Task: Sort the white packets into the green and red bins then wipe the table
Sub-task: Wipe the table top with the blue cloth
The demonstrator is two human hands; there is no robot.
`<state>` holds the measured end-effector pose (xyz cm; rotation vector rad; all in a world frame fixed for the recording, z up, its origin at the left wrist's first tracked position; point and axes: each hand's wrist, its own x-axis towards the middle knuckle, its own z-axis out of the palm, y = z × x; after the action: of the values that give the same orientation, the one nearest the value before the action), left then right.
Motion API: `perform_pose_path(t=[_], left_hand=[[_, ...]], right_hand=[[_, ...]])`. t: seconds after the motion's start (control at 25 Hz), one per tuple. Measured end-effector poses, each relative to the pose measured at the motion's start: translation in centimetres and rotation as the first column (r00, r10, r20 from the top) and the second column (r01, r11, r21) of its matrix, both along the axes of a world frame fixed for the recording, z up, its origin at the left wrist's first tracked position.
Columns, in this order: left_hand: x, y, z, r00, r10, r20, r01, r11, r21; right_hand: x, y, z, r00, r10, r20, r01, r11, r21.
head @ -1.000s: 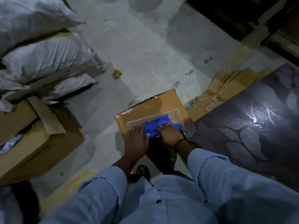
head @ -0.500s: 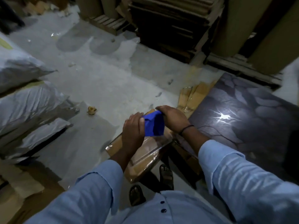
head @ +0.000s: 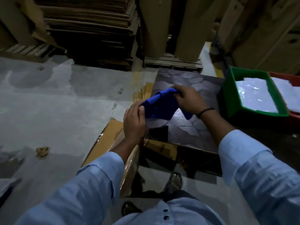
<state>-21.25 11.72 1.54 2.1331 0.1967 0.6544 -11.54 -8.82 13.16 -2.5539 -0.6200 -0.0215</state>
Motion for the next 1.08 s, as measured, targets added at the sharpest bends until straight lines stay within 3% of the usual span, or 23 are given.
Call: perform_pose_path(t=[0.2, 0.4, 0.56, 0.84, 0.92, 1.0, 1.08], left_hand=[[1.9, -2.1, -1.1, 0.997, -0.002, -0.08, 0.004, 1.0, 0.022], [3.3, -4.0, -2.5, 0.985, 0.074, -0.157, -0.068, 0.997, 0.043], [3.3, -5.0, -5.0, 0.969, 0.086, -0.234, -0.068, 0.994, 0.084], [2.2, -6.1, -7.9, 0.937, 0.124, -0.327, -0.086, 0.988, 0.129], [1.9, -6.7, -8.6, 0.935, 0.133, -0.329, -0.093, 0.986, 0.135], [1.9, -7.2, -9.0, 0.921, 0.151, -0.36, -0.092, 0.98, 0.174], [1.7, -7.3, -9.3, 0.912, 0.149, -0.381, -0.072, 0.975, 0.21]], right_hand=[[3.7, -3.5, -0.7, 0.985, 0.073, -0.157, -0.105, 0.973, -0.208], [5.4, -4.8, -5.0, 0.993, -0.115, 0.036, 0.12, 0.945, -0.303], [0.0, -5.8, -12.5, 0.983, 0.047, -0.175, -0.124, 0.879, -0.461], [4.2, -9.4, -17.0, 0.975, 0.218, 0.053, -0.189, 0.927, -0.323], [6.6, -9.4, -18.1, 0.915, 0.4, 0.051, -0.344, 0.84, -0.421], [8.8, -9.1, -19.0, 0.821, 0.57, -0.043, -0.494, 0.669, -0.556], [10.2, -8.4, -19.9, 0.762, 0.64, -0.1, -0.554, 0.564, -0.613]])
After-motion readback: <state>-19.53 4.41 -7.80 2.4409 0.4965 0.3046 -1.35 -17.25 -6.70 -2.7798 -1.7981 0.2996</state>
